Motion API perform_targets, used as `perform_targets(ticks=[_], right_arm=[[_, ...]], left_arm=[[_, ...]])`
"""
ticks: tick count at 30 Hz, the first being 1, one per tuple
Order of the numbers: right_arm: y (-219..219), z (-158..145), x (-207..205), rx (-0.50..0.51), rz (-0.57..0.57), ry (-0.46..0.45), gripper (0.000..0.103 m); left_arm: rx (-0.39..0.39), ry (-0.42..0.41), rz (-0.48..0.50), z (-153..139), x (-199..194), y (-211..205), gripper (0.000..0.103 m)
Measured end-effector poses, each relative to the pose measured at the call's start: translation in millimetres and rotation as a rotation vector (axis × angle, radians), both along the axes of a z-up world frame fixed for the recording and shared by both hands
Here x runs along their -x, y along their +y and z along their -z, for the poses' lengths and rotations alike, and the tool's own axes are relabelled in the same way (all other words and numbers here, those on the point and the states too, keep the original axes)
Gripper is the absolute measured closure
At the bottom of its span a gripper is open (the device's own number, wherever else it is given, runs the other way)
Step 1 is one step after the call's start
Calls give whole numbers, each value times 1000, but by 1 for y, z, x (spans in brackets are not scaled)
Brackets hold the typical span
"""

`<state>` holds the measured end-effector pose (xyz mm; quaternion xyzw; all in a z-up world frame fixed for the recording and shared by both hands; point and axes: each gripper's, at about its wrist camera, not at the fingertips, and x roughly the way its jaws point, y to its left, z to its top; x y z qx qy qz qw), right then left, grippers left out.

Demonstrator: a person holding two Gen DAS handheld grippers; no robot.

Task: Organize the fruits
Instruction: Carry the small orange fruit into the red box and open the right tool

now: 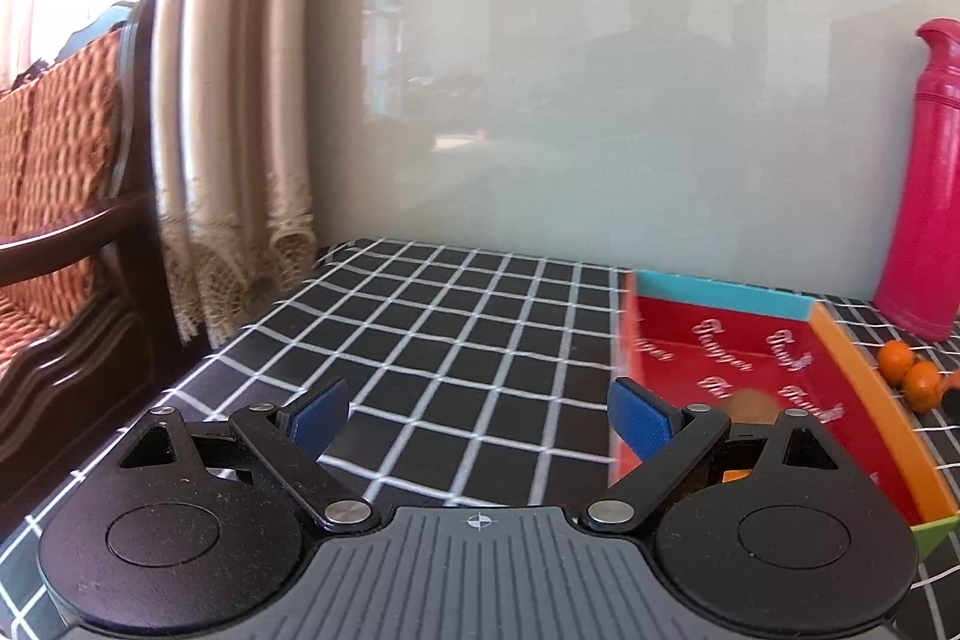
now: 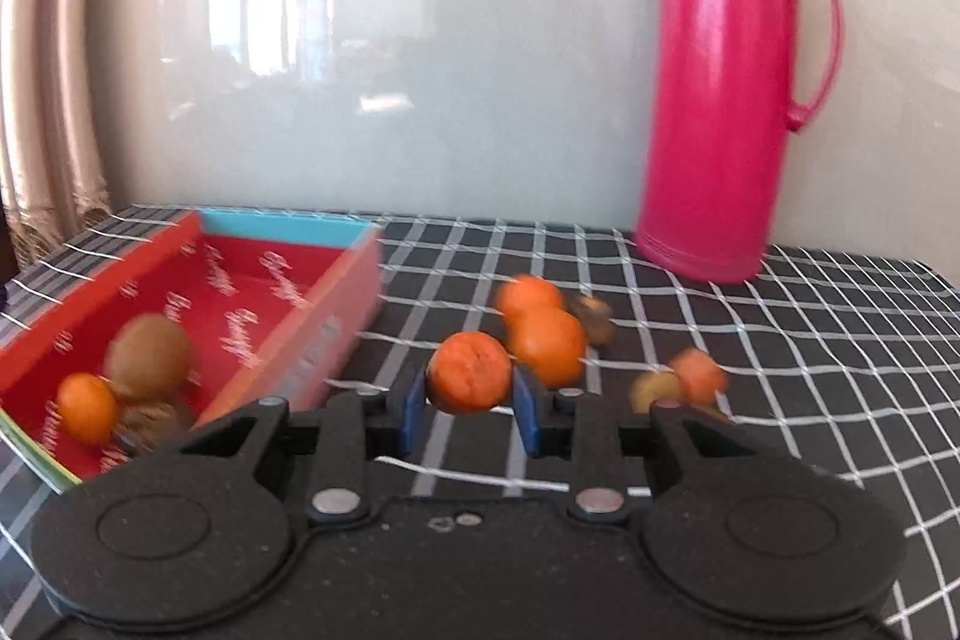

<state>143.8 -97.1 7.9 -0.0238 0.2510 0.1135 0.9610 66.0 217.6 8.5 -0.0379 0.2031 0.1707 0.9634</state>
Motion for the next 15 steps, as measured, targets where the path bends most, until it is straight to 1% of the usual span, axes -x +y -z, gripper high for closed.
perform_targets(ticks=[6,10,12,14,15], right_arm=[[37,-13,8,-30,-74,-79,74],[59,-14,9,-42,-115,-90,74],[71,-10,8,-30,-130,-89,73],[82,-5,5,-1,-142,-78,67],[86,-2,4,9,-145,-74,59]], left_arm=[[4,12,-49,5,11,24,10],[11,16,-67,7,15,35,10],[14,16,-69,8,16,38,10],[17,16,-68,7,16,38,10],[19,16,-65,7,16,37,10]])
